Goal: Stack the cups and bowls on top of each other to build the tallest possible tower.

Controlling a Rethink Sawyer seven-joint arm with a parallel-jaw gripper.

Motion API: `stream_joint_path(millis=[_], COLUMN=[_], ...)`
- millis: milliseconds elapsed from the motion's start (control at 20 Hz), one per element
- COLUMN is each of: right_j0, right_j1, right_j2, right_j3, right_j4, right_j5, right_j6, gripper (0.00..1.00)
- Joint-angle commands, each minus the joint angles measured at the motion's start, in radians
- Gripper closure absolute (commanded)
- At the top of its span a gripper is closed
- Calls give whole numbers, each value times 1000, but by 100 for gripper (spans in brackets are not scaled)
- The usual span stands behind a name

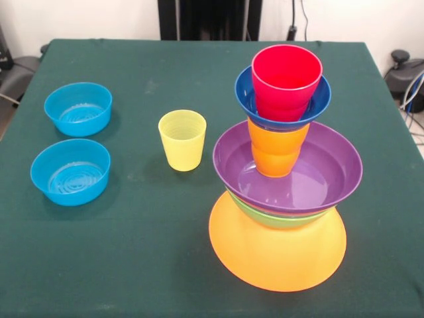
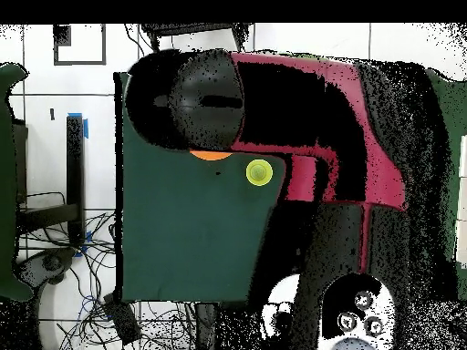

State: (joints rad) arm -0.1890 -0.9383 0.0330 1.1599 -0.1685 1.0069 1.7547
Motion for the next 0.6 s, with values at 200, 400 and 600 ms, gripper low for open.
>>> stream_joint_path(millis=[200, 400, 600], right_j0=[48, 63, 82], right_j1=[78, 97, 106], right_j2=[62, 59, 47], right_j3=[63, 51, 45], right_j4=[-39, -41, -50], right_j5=[-5, -20, -33], right_j6=[11, 31, 48], gripper=[100, 100, 100])
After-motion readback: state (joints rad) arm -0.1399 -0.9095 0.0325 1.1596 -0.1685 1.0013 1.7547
